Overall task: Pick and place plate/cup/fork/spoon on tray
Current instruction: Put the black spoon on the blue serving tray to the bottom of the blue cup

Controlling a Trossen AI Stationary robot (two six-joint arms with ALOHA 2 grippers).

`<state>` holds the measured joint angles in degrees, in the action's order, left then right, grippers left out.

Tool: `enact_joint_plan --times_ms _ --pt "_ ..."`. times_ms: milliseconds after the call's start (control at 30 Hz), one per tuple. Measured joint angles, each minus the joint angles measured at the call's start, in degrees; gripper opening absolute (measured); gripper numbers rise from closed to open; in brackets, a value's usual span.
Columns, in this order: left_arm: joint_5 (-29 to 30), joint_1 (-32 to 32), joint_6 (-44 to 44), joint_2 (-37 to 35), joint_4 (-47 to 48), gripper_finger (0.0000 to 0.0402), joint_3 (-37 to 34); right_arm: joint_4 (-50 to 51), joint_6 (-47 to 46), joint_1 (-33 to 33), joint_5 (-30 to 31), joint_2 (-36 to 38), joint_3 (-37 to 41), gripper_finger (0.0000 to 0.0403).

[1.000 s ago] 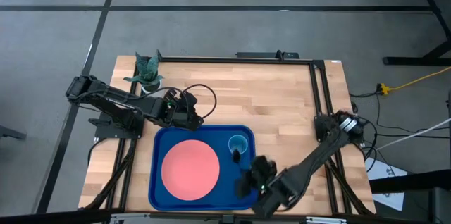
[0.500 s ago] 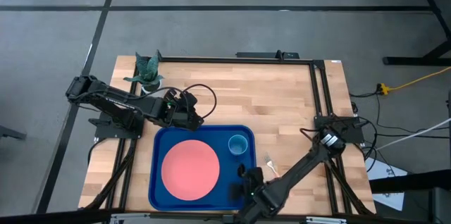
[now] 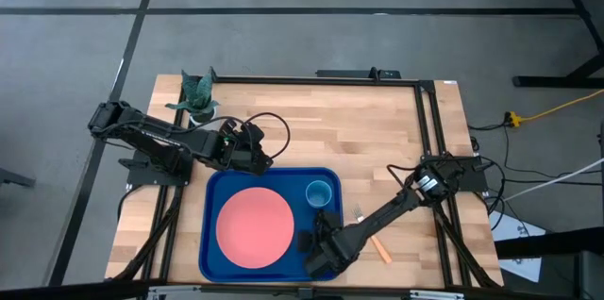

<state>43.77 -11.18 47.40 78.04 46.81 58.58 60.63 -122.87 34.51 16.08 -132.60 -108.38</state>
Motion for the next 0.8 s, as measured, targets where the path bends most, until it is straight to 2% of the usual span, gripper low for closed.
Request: enact_joint_plan --times_ms 167,800 --pt "0.0 0.0 0.0 0.0 0.0 0.0000 0.0 0.4 -1.5 0.0 -0.7 0.0 0.0 0.0024" --pt "0.0 0.0 0.0 0.0 0.0 0.0000 0.0 1.8 -3.1 1.7 -0.8 0.0 0.0 0.0041"
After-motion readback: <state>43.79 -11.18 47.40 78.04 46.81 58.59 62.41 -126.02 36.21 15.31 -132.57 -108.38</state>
